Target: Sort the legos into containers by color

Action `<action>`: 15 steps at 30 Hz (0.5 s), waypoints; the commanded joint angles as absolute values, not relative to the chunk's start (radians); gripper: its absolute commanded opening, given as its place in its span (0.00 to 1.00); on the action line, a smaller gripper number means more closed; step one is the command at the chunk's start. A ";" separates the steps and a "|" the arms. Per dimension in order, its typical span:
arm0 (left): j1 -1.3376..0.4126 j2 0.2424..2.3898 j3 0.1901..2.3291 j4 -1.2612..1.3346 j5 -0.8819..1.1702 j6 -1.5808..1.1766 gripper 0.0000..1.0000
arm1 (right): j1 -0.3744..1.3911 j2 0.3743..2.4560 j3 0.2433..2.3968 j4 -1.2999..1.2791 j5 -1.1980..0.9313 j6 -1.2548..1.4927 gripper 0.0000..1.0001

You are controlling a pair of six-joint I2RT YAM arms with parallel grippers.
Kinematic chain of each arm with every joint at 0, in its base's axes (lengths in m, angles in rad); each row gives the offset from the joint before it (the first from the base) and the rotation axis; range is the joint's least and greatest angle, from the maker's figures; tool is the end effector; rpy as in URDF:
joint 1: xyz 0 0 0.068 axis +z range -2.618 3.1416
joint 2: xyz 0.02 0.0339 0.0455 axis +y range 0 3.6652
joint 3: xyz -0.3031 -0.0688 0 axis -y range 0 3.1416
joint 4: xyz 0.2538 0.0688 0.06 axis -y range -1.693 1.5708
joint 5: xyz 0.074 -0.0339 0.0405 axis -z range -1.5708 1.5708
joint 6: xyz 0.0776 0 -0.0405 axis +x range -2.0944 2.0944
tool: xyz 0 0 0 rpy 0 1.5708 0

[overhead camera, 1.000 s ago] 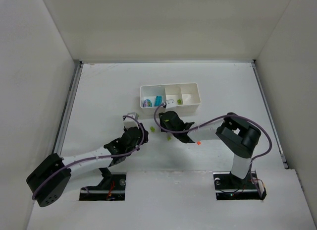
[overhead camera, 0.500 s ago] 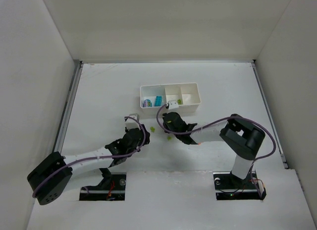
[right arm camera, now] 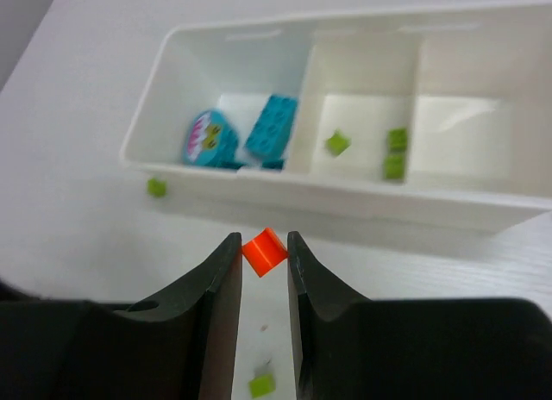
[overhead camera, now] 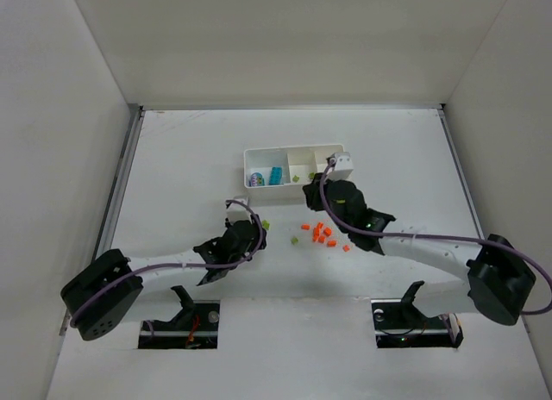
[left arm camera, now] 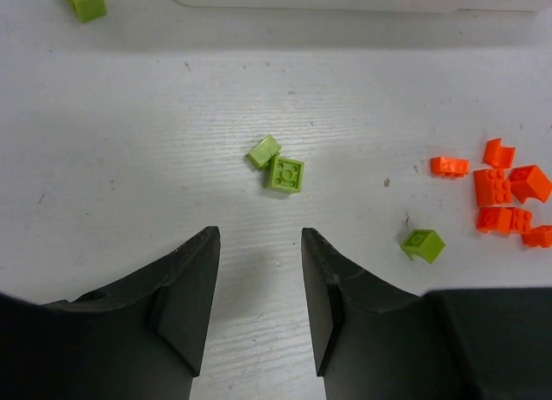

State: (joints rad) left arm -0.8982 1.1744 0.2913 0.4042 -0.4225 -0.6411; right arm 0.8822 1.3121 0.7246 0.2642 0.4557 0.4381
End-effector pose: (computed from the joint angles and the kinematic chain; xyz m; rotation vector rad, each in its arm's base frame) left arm 0.1737 -0.1671 0.1684 -0.0021 2.0475 -0.5457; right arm 0.2317 0.2279 0.2701 -0.1070 1.8850 0.4807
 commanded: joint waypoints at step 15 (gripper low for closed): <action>-0.936 1.293 0.376 0.511 -0.541 -0.624 0.34 | 0.536 1.520 0.943 0.244 0.382 0.348 0.29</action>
State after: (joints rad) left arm -0.9241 1.2865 0.3363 0.4644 -0.4946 -0.6289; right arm 0.5537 1.5131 0.8833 0.2264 0.3927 0.3691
